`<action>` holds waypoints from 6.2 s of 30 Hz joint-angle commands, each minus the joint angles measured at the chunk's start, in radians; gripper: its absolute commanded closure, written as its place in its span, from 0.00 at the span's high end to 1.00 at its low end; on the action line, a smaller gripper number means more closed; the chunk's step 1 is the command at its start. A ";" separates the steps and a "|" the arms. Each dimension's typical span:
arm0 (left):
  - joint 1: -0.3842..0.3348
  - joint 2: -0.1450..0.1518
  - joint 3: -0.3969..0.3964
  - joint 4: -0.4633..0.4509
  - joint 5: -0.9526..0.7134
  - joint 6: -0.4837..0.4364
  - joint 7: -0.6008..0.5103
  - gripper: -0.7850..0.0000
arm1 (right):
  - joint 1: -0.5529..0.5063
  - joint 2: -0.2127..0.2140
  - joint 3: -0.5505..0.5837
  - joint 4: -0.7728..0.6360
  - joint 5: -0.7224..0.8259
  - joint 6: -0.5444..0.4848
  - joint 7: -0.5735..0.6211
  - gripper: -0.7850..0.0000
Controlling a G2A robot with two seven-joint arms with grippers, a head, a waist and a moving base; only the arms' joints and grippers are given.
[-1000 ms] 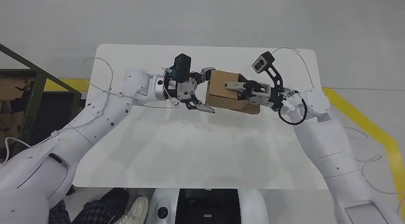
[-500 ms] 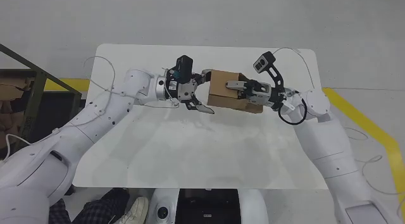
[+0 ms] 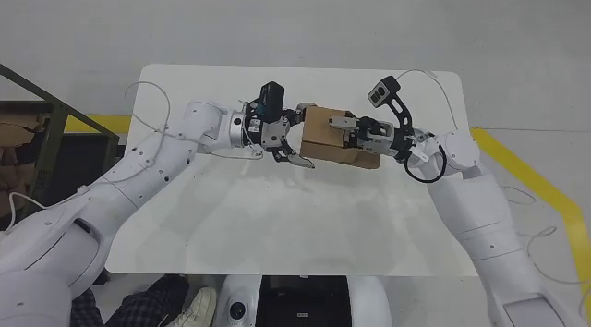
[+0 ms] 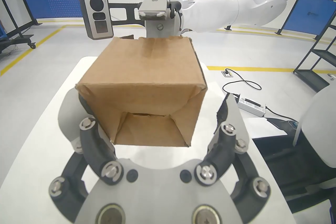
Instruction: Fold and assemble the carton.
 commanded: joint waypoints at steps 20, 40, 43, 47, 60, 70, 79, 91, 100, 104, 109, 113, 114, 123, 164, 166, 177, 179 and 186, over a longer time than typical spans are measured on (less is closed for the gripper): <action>-0.027 -0.002 0.044 -0.022 -0.034 0.000 -0.017 1.00 | 0.012 -0.011 -0.043 0.008 0.013 0.000 0.003 0.29; -0.038 -0.004 0.070 -0.016 -0.052 0.000 -0.022 1.00 | 0.021 -0.017 -0.053 0.024 0.016 -0.007 0.007 0.29; -0.040 -0.003 0.071 -0.009 -0.059 0.000 -0.023 1.00 | 0.017 -0.014 -0.041 0.024 0.011 -0.005 0.009 0.29; -0.042 -0.002 0.069 -0.003 -0.065 0.000 -0.024 1.00 | 0.010 -0.010 -0.030 0.019 0.005 -0.001 0.014 0.15; -0.023 0.015 0.043 0.034 -0.069 0.000 0.015 1.00 | 0.001 -0.002 -0.004 0.013 -0.006 0.006 0.020 0.00; -0.001 0.036 0.013 0.019 -0.079 0.000 0.018 1.00 | 0.002 0.002 0.003 0.001 -0.024 0.006 0.021 0.00; -0.007 0.014 0.046 -0.008 -0.092 0.000 -0.050 1.00 | 0.011 -0.002 -0.017 -0.007 -0.035 -0.006 0.019 0.00; -0.027 -0.015 0.090 0.011 -0.140 0.000 -0.102 0.76 | 0.019 -0.004 -0.030 -0.009 -0.034 -0.014 0.026 0.00; -0.032 -0.021 0.103 0.023 -0.162 0.000 -0.117 0.58 | 0.022 -0.006 -0.038 -0.007 -0.034 -0.016 0.028 0.00; -0.034 -0.021 0.105 0.029 -0.169 0.000 -0.113 0.56 | 0.023 -0.006 -0.040 -0.006 -0.036 -0.017 0.026 0.00; -0.034 -0.020 0.106 0.040 -0.190 0.000 -0.102 0.48 | 0.025 -0.006 -0.040 -0.005 -0.040 -0.017 0.018 0.55; -0.031 -0.017 0.105 0.047 -0.202 0.000 -0.092 0.49 | 0.027 -0.005 -0.035 -0.006 -0.049 -0.016 0.012 1.00; -0.030 -0.015 0.104 0.049 -0.204 0.000 -0.090 0.49 | 0.028 -0.004 -0.033 -0.006 -0.051 -0.015 0.011 1.00; -0.014 0.003 0.083 0.066 -0.201 0.000 -0.067 0.50 | 0.029 0.005 -0.002 -0.013 -0.082 -0.012 0.008 1.00; 0.133 0.032 -0.199 0.055 -0.061 0.000 -0.019 0.54 | -0.062 0.055 0.063 -0.215 -0.277 0.010 -0.056 0.00; 0.140 0.031 -0.207 0.051 -0.062 0.000 -0.024 0.53 | -0.052 0.055 0.055 -0.205 -0.280 0.012 -0.056 0.00; 0.160 0.028 -0.218 0.007 -0.062 0.000 -0.077 0.54 | -0.003 0.046 -0.005 -0.170 -0.304 0.014 -0.069 0.00; 0.161 0.027 -0.220 0.004 -0.060 0.000 -0.082 0.54 | 0.000 0.045 -0.009 -0.167 -0.303 0.010 -0.071 0.00; 0.167 0.027 -0.226 0.005 -0.059 0.000 -0.095 0.54 | -0.014 0.054 0.029 -0.157 -0.309 -0.007 -0.087 0.00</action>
